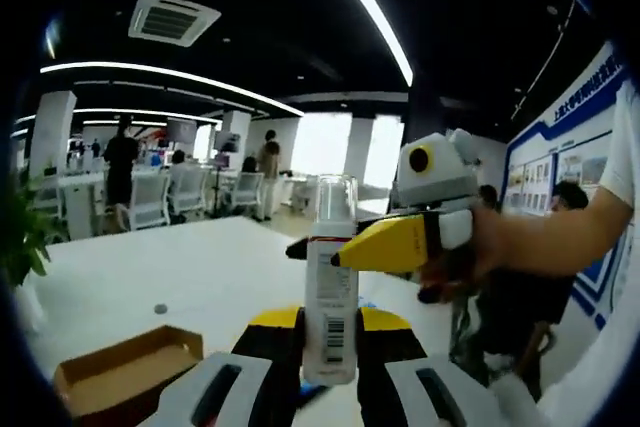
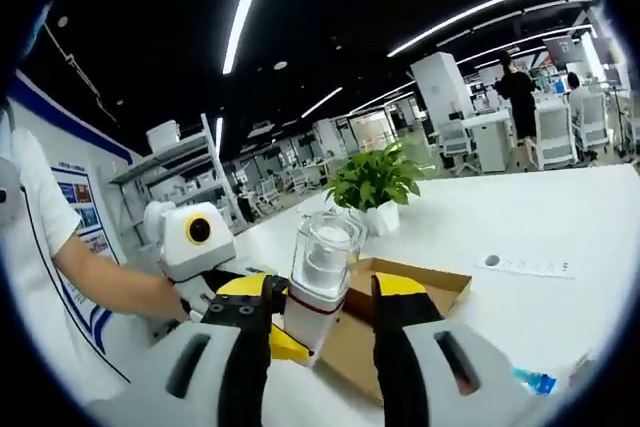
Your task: Operate the shoe box by opening the lid, removing the specified soft item, and placing it in the target area until the item is outside and the box remains undamaged.
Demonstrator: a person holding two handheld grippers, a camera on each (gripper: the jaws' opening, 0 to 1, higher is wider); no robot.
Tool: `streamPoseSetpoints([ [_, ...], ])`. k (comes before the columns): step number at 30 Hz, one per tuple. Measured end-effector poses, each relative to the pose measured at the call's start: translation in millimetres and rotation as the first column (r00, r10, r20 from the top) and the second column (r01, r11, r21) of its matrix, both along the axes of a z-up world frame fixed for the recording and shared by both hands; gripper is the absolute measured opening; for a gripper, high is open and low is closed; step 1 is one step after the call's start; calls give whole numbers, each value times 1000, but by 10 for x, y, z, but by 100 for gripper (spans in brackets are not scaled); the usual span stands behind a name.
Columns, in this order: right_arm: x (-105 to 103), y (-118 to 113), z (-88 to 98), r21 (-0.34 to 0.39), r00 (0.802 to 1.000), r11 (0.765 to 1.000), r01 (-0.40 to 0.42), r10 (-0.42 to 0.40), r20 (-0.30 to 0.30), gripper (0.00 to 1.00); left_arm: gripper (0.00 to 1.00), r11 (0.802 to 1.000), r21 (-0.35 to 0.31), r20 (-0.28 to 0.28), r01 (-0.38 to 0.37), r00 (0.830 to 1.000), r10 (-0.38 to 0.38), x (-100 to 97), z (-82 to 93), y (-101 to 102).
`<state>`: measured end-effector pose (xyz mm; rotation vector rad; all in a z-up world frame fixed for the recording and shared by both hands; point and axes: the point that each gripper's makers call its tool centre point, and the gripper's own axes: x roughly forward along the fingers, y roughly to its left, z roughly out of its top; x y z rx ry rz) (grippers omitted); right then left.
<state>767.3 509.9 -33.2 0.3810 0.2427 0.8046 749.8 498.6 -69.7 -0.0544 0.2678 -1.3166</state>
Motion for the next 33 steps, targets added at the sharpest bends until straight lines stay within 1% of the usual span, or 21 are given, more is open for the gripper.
streamPoseSetpoints([
  [2,-4,-74,56,49,1000,999,14,-14,0,33,19,1000,-8,-4,3,1000,-3,-28,13,-52],
  [5,-13,-162,82,78,1000,997,28,-27,-4,31,19,1000,-10,-7,11,1000,-11,-108,13,-166],
  [8,-46,-227,105,90,1000,996,27,-28,6,23,19,1000,-17,-16,7,1000,-7,-116,7,-215],
  [13,-68,-330,109,115,1000,993,29,-30,6,22,19,1000,-22,-23,7,1000,-8,-142,5,-331],
  [16,-62,-373,125,123,999,992,30,-34,26,21,19,1000,-20,-15,9,1000,-9,-120,-1,-394],
  [20,-8,-431,99,123,999,992,39,-42,26,21,19,1000,-6,-6,10,1000,-10,-84,-26,-456],
  [24,58,-478,89,140,998,989,52,-57,28,20,20,1000,-5,5,4,1000,-4,-25,-32,-488],
  [29,160,-534,36,148,997,987,68,-71,12,20,20,1000,18,5,-10,1000,10,77,-81,-527],
  [33,210,-577,2,166,997,983,76,-77,-4,20,20,1000,29,16,-11,1000,10,107,-97,-544],
])
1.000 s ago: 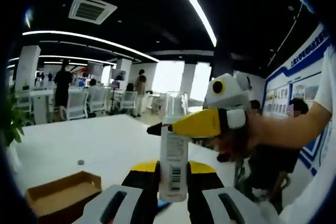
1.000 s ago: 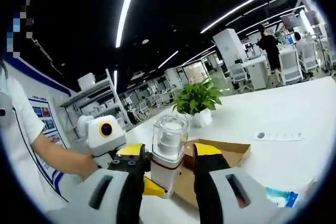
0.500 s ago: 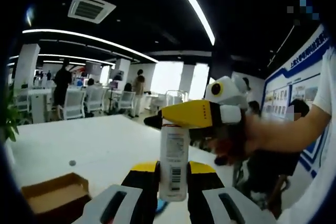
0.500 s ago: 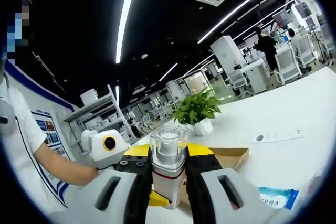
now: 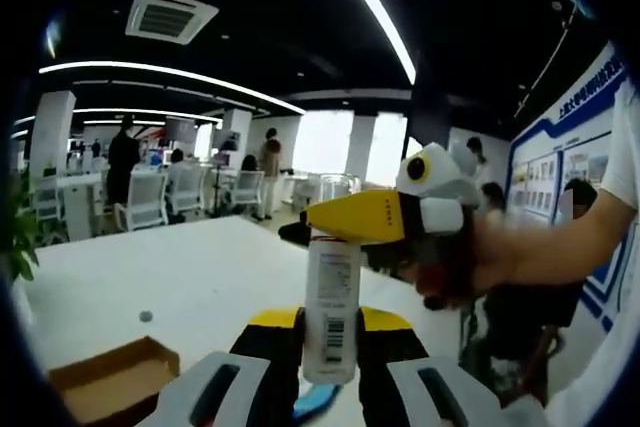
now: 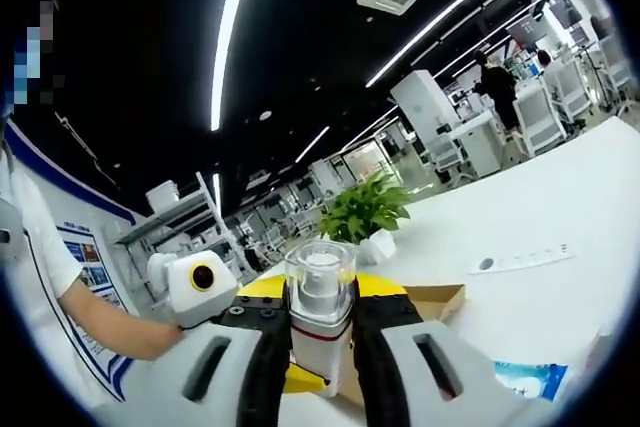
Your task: Operate the shoe box by opening the lid, removing the specified soft item, and placing it in the target area until the item is outside and the box remains undamaged.
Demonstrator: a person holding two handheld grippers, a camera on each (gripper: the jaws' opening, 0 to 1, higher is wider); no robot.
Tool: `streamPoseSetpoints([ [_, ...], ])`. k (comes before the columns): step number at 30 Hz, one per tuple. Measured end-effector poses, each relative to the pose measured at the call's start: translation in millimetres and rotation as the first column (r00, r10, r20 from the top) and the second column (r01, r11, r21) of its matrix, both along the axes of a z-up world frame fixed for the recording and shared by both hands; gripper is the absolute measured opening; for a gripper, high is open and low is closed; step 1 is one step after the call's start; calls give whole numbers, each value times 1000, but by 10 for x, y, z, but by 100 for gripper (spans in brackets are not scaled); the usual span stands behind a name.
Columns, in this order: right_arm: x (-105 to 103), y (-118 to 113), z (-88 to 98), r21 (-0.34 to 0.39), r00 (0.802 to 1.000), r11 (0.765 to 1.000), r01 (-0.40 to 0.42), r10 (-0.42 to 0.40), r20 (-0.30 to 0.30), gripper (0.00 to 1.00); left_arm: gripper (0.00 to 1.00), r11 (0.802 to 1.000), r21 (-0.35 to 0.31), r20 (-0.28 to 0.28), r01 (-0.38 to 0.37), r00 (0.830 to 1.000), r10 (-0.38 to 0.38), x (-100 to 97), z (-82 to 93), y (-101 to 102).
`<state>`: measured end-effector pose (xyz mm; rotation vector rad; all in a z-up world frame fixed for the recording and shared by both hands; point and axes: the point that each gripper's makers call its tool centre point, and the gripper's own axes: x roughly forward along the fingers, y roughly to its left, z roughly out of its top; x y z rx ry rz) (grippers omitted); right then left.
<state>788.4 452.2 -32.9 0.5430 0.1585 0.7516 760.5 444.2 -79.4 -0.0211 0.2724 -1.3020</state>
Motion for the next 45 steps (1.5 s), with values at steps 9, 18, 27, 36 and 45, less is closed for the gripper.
streamPoseSetpoints([
  [9,53,-75,-58,-18,1000,1000,26,-26,-5,20,26,1000,19,1,-6,1000,6,88,-55,6],
  [18,210,-319,-175,-112,992,986,124,-122,22,20,31,999,52,-1,-18,1000,18,129,-155,79],
  [27,423,-642,-306,-243,972,942,233,-218,87,20,32,995,92,-4,-28,1000,28,125,-244,234],
  [36,576,-824,-527,-362,966,895,259,-231,120,20,35,988,150,-42,-35,998,41,130,-458,382],
  [45,732,-1024,-707,-406,954,863,300,-272,127,20,42,983,185,-45,-17,999,26,147,-521,381],
])
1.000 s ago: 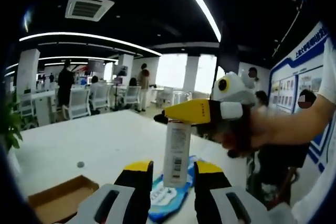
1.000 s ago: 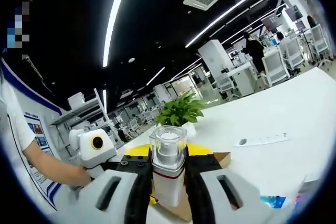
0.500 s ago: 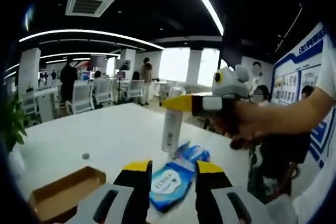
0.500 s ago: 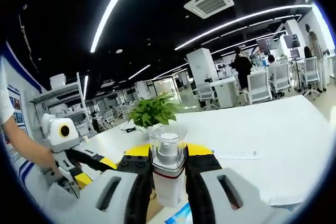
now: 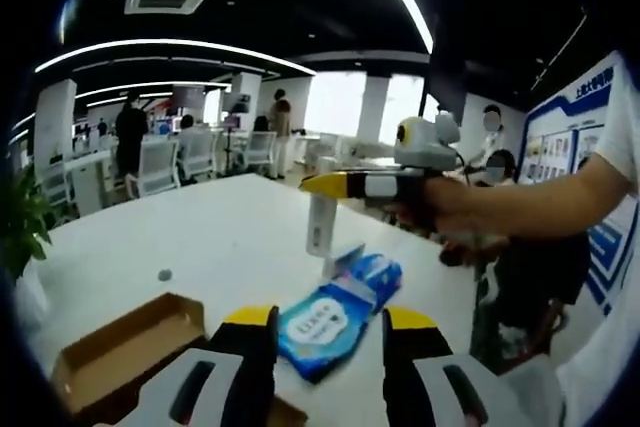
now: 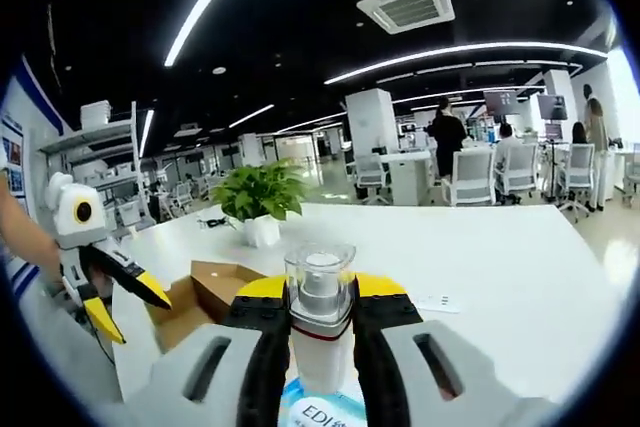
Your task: Operate the shoe box by opening the lid, removing the specified soft item, and placing it in the target area until the item is outside and the box remains undamaged.
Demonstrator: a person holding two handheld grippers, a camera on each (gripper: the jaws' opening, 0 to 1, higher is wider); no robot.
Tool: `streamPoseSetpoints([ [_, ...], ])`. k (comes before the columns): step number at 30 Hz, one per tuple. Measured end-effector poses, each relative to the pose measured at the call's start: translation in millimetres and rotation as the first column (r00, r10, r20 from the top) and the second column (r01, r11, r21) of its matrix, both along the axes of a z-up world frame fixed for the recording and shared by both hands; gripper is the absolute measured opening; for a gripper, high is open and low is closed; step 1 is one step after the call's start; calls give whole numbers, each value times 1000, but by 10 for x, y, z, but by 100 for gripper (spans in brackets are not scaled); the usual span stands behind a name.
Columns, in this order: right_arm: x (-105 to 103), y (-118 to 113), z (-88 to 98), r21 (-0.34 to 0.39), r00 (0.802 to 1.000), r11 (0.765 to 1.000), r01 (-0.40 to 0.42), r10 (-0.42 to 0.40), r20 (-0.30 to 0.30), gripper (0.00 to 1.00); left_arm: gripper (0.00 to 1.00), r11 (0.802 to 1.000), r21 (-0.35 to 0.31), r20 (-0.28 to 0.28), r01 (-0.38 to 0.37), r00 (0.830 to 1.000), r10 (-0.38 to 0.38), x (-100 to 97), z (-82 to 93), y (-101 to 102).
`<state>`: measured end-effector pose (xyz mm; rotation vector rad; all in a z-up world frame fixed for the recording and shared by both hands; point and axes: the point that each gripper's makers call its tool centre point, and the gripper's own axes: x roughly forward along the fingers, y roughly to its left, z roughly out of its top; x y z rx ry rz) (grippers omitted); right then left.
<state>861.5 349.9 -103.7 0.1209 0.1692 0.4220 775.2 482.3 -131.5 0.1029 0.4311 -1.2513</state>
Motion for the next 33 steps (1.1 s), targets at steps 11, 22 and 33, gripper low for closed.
streamPoseSetpoints([
  [11,219,-246,-306,-55,999,998,29,-30,-16,20,45,1000,29,-13,-6,1000,7,37,-82,79],
  [22,317,-444,-662,-86,996,993,81,-83,-22,20,46,999,47,-48,7,999,-5,22,-167,46],
  [33,431,-594,-1028,-79,988,986,144,-148,-40,20,46,998,64,-60,6,998,-2,82,-202,1],
])
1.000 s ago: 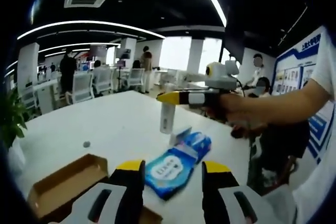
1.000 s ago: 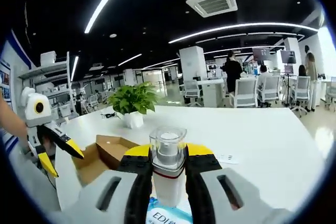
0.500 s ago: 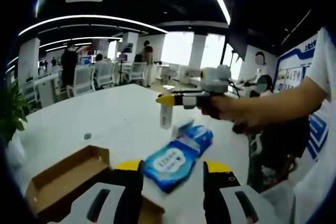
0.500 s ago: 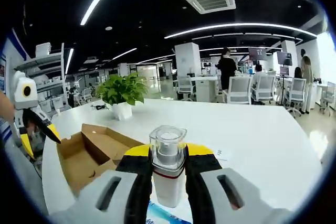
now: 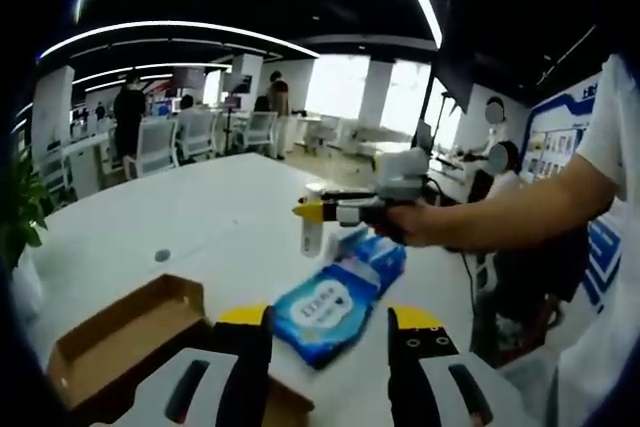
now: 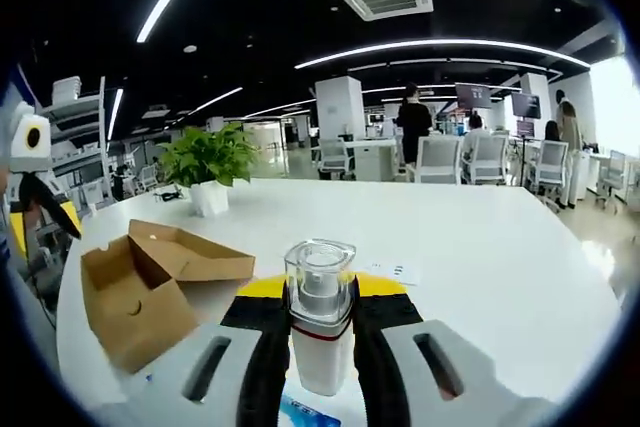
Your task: Operate the shoe box by opening the lid, removing the specified soft item, and placing it in the target area until the item is outside and the box remains undamaged.
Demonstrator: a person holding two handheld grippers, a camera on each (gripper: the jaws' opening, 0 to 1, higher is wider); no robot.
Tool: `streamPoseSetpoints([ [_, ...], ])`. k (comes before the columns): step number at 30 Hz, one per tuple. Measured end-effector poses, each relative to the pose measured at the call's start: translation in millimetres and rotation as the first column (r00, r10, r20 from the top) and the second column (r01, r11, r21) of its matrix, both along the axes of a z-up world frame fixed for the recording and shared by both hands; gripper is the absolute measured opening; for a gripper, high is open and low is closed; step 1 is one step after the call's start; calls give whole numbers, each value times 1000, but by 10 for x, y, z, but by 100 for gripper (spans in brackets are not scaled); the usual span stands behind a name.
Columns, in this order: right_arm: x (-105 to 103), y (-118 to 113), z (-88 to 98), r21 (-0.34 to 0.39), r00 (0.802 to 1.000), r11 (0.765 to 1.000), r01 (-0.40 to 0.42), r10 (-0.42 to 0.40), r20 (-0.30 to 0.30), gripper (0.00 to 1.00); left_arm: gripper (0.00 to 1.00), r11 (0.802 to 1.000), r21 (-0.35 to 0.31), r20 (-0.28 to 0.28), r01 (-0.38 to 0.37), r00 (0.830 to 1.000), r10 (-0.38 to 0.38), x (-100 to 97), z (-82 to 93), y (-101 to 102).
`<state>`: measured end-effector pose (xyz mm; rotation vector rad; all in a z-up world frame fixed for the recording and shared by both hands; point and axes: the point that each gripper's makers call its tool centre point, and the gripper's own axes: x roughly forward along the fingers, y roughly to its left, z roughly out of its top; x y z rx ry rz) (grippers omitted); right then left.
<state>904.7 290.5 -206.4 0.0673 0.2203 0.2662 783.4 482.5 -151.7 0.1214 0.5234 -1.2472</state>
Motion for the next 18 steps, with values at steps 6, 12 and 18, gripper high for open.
streamPoseSetpoints([
  [6,30,24,-83,-2,1000,1000,0,0,-6,20,46,1000,15,-12,-2,1000,2,5,-47,8],
  [12,27,33,-163,2,1000,1000,0,0,-8,20,45,1000,23,-18,-7,1000,7,22,-84,18],
  [18,6,28,-238,-5,1000,1000,22,-22,-12,20,44,999,31,-23,-4,1000,5,29,-127,19],
])
